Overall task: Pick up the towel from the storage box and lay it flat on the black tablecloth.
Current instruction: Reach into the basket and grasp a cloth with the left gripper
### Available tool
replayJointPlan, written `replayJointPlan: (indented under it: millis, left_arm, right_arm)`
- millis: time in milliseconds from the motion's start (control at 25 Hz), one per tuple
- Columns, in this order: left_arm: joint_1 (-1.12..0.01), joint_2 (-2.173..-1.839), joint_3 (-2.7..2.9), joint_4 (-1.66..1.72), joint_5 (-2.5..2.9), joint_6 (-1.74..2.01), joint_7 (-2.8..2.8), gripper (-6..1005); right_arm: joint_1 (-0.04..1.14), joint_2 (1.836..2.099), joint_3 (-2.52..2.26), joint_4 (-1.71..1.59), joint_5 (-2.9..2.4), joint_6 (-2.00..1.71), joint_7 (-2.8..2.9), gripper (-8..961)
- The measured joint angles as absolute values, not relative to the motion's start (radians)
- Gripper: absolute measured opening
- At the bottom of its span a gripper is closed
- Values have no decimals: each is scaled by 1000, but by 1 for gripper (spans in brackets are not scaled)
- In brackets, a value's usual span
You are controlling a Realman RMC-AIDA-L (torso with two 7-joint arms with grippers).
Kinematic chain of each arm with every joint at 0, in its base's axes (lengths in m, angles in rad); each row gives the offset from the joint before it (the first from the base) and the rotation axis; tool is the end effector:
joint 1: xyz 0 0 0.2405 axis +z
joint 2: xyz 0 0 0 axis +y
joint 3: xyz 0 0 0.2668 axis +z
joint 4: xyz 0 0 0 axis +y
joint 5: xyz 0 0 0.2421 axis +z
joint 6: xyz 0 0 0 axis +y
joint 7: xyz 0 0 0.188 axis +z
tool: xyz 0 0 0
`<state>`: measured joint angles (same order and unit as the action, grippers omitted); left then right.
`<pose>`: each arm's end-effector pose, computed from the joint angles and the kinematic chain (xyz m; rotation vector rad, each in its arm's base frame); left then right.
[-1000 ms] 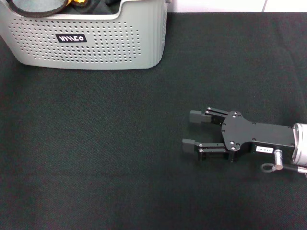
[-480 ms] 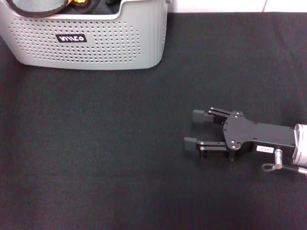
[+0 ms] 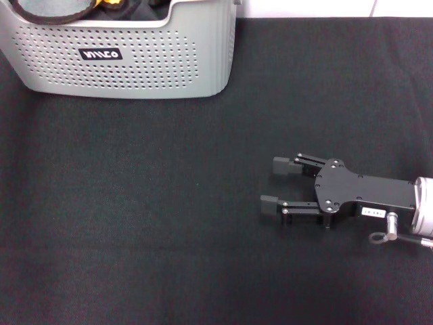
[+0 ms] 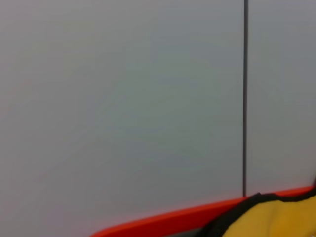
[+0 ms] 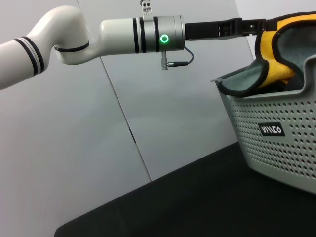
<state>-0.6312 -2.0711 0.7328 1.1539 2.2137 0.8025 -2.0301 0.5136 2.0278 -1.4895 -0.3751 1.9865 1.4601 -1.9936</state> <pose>-0.2400 0.5303 0.1419 -1.8406 -0.6894 -0.4345 0.2295 0.3359 -0.1137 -2.8065 0.5720 1.0388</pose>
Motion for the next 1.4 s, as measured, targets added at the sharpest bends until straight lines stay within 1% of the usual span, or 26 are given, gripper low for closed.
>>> replayJointPlan:
  millis: [200, 760, 1000, 1400]
  left_arm:
    - [-655, -2054, 729, 1100, 2233, 799, -2058, 666]
    - [-655, -2054, 727, 1094, 2229, 801, -2073, 616]
    - [-659, -2054, 726, 1098, 2185, 801, -2073, 379]
    - [-660, -2050, 726, 1101, 2178, 799, -2072, 373]
  right_arm:
    - [510, 2028, -1490, -366, 1986, 1460, -1996, 871]
    - [506, 2028, -1491, -333, 1986, 1461, -2020, 871]
    - [499, 2028, -1489, -325, 1986, 1463, -2022, 870]
    - [493, 2028, -1486, -325, 1986, 1464, -2023, 870]
